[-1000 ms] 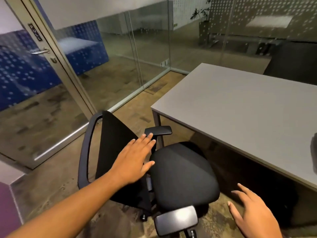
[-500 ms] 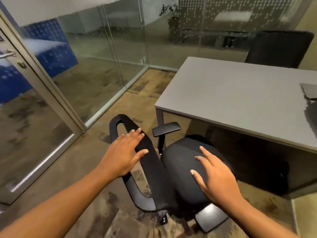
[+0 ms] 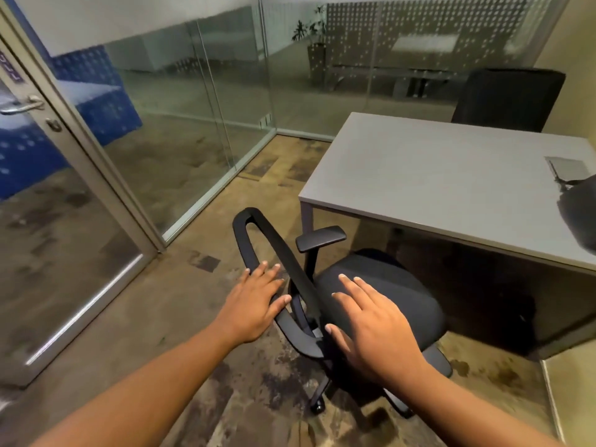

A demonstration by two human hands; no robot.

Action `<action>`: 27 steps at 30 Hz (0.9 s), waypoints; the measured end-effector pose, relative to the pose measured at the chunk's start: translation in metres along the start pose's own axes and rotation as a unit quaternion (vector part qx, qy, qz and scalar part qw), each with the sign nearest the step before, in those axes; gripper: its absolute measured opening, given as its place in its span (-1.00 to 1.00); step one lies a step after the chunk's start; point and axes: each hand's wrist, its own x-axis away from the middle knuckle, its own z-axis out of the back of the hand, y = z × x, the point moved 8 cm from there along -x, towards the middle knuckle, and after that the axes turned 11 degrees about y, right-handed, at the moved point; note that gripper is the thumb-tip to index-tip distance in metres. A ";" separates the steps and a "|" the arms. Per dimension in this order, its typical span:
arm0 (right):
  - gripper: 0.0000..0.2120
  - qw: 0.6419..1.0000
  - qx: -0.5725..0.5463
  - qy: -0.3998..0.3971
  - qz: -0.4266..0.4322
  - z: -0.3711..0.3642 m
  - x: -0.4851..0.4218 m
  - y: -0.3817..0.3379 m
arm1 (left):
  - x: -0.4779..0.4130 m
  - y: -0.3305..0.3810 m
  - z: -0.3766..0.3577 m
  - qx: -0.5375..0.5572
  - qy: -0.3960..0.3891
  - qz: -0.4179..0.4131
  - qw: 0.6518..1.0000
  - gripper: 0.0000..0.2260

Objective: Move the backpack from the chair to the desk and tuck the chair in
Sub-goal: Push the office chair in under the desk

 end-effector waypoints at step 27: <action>-0.41 0.943 0.048 0.042 -0.326 -0.051 -0.069 -0.069 | -0.166 -0.106 0.050 0.202 0.148 -0.281 0.926 -0.65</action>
